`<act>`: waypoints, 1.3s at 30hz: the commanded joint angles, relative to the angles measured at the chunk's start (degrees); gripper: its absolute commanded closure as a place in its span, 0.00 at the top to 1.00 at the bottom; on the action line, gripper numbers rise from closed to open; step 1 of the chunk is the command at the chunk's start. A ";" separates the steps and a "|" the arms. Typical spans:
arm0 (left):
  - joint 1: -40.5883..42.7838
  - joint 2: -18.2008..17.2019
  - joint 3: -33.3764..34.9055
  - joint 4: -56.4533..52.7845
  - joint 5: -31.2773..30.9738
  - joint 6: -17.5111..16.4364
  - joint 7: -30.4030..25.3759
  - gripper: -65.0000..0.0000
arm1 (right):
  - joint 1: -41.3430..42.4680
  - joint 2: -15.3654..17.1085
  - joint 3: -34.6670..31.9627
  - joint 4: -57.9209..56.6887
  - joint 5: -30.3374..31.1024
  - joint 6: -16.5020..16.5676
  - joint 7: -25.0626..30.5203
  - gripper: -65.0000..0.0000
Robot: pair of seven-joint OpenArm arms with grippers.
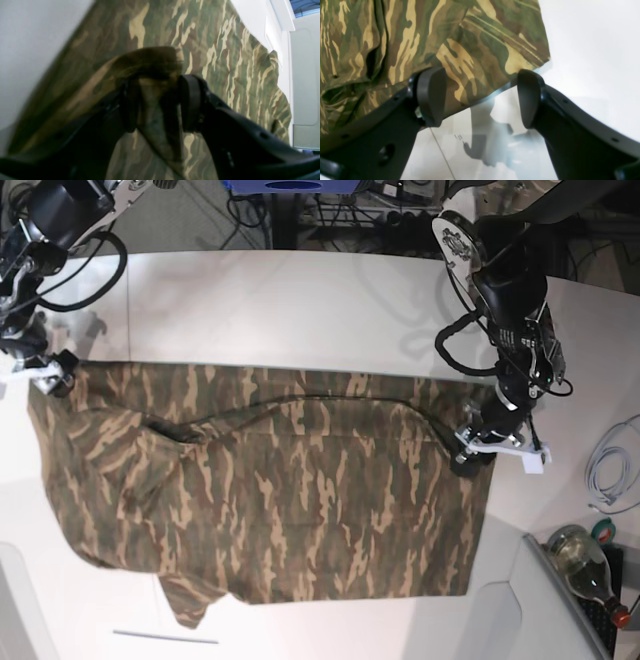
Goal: Layout the t-shirt on the table in an organized manner, then fold the t-shirt properly
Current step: 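Adjust the left gripper's grip on the shirt edge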
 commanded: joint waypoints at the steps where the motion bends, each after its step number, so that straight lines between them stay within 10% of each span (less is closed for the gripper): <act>1: -0.67 -0.55 0.02 2.65 -1.10 -0.63 -1.02 0.40 | 0.15 0.66 0.16 1.24 0.67 0.28 0.88 0.64; 20: 20.96 -2.39 -1.39 26.65 -8.66 -0.90 -0.76 0.40 | -1.00 0.66 0.34 1.24 0.67 0.28 0.88 0.64; 39: 15.60 -6.26 -1.30 7.31 -12.79 -1.07 -1.19 0.41 | -1.08 0.66 0.43 1.24 0.75 0.28 0.88 0.64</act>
